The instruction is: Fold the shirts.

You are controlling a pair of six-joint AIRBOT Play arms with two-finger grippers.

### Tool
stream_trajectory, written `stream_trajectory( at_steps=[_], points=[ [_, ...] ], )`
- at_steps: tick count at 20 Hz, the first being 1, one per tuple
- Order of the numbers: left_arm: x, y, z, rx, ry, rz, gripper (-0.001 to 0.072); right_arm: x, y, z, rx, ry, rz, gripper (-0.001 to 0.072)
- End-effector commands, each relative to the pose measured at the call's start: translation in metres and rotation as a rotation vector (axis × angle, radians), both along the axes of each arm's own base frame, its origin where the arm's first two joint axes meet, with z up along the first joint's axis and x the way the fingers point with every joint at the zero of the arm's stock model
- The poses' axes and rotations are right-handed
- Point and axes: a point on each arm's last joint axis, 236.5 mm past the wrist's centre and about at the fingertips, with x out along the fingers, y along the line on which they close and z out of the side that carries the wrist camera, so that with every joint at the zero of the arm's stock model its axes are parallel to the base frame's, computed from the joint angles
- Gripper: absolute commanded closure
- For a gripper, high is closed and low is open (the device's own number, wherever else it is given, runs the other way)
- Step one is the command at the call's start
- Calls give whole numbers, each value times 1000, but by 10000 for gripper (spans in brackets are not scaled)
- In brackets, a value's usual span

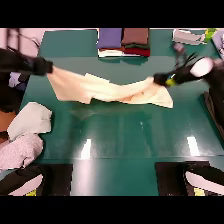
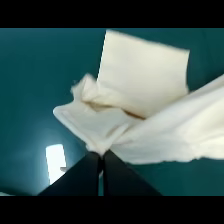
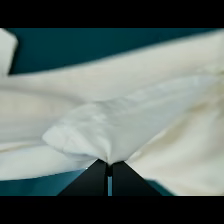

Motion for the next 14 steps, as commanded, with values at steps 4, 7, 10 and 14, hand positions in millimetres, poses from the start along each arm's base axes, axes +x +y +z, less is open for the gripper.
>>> stream_trajectory(
  at_steps=[4, 7, 10, 14],
  points=[
    [-94, 24, 241, -122, -623, 12, 685, -66, -56, 281, 27, -635, -113, 695],
    [-154, 36, 306, -167, -819, 14, 685, -118, -74, 337, -4, -759, -157, 696],
    [-187, 42, 338, -192, -920, 11, 686, -151, -92, 366, -50, -808, -214, 696],
    [-174, 39, 325, -184, -875, 9, 685, -157, -112, 375, -105, -778, -276, 696]
  ],
)
